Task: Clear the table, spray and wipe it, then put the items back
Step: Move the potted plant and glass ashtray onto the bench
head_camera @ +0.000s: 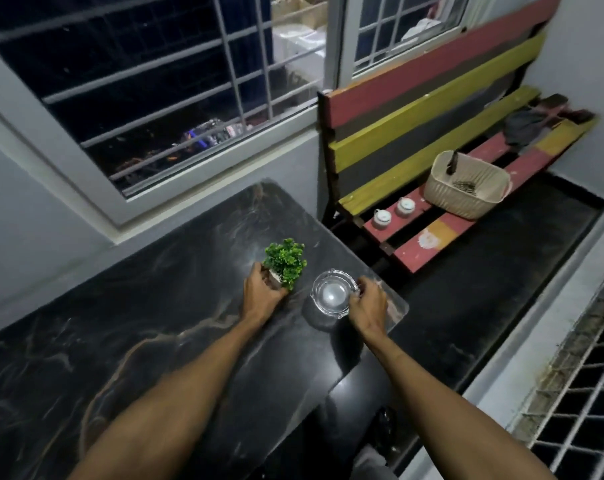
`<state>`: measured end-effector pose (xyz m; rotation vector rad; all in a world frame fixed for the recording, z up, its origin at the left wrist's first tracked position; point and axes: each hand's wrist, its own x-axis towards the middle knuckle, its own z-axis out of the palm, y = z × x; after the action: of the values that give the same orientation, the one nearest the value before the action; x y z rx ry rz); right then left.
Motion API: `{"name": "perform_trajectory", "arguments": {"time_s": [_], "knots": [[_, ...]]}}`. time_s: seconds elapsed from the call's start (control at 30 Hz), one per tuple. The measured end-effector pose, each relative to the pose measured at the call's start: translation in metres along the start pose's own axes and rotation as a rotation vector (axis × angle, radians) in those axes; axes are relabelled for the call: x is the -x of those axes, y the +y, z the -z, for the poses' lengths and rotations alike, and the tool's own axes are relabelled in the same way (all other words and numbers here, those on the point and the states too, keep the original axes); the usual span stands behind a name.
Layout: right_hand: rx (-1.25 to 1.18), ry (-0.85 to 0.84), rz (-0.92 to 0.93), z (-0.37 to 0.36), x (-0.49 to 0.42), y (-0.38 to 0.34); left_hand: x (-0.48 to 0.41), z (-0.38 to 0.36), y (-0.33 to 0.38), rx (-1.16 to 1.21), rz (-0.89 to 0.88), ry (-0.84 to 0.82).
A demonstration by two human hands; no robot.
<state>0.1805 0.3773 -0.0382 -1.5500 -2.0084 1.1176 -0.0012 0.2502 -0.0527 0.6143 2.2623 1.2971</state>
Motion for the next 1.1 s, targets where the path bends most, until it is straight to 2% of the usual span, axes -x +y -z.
{"name": "perform_trajectory", "arguments": {"time_s": [0.17,0.3,0.53,0.7,0.87,1.1], "knots": [[-0.017,0.046,-0.063,0.084,-0.083,0.049,-0.012,-0.109,0.077,0.043,-0.034,0.015],[-0.026,0.114,-0.129,0.136,-0.142,0.08,-0.032,-0.184,0.118,0.085,-0.039,-0.064],[-0.043,0.186,-0.264,0.184,-0.234,0.124,-0.079,-0.291,0.129,0.119,-0.023,-0.107],[-0.037,0.248,-0.38,0.19,-0.309,0.155,-0.121,-0.371,0.117,0.059,0.092,-0.105],[0.01,0.247,-0.421,0.182,-0.385,0.194,-0.153,-0.448,0.101,0.134,0.18,-0.105],[0.049,0.156,-0.385,0.138,-0.496,0.269,-0.19,-0.544,0.064,0.137,0.284,0.076]]}}
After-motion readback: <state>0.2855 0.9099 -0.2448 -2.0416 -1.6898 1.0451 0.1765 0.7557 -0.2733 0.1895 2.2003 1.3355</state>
